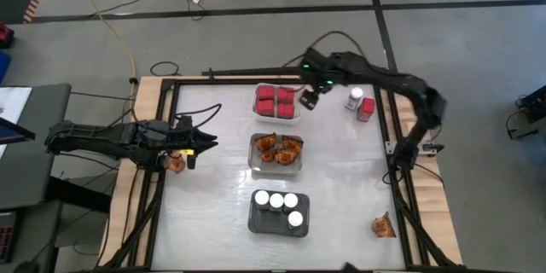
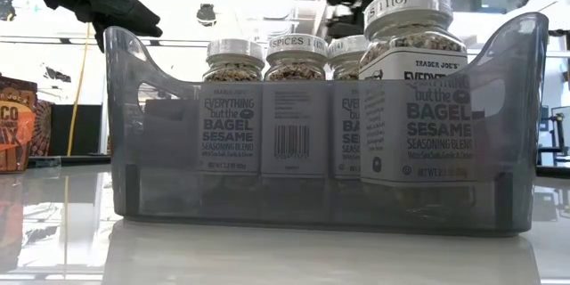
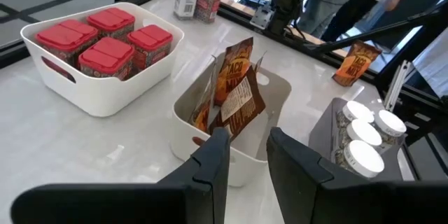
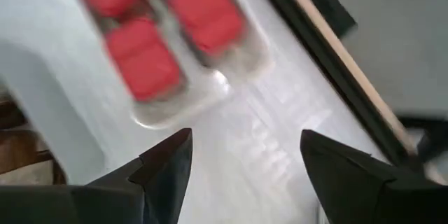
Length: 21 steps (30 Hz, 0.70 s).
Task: Sort spices by type
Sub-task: Put the white seasoning bottle into the black bin
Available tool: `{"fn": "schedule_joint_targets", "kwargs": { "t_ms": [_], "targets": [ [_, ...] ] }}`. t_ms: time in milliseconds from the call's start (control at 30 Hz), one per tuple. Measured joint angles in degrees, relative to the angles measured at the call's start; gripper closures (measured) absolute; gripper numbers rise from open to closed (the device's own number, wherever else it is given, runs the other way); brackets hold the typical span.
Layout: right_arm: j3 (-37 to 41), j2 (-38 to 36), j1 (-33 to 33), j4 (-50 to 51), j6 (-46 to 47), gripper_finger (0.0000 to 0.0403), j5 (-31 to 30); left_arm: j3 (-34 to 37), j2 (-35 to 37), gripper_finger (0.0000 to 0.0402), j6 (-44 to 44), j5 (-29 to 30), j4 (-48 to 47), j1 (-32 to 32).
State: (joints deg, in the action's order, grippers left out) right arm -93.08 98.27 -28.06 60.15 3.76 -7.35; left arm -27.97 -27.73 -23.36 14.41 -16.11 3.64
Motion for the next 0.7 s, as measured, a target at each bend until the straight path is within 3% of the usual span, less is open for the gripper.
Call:
{"fn": "schedule_joint_targets", "kwargs": {
  "t_ms": [167, 333, 533, 700],
  "targets": [
    [13.8, -12.4, -2.6, -2.9, 11.4, 0.0109, -7.1, 0.0, 0.0, 0.0313, 1.1, 0.0, 0.0, 0.0],
    [20.0, -21.0, -7.1, -1.4, 17.4, 0.0109, -12.5, 0.0, 0.0, 0.0313, 3.0, 0.0, -0.1, 0.0],
    [20.5, -22.5, -17.2, 8.6, 26.8, 0.0109, -12.5, 0.0, 0.0, 0.0313, 3.1, 0.0, -0.5, 0.0],
    [20.5, -21.5, -21.7, 10.2, 17.6, 0.0109, -12.4, 0.0, 0.0, 0.0313, 3.1, 0.0, -0.5, 0.0]
  ]
}}
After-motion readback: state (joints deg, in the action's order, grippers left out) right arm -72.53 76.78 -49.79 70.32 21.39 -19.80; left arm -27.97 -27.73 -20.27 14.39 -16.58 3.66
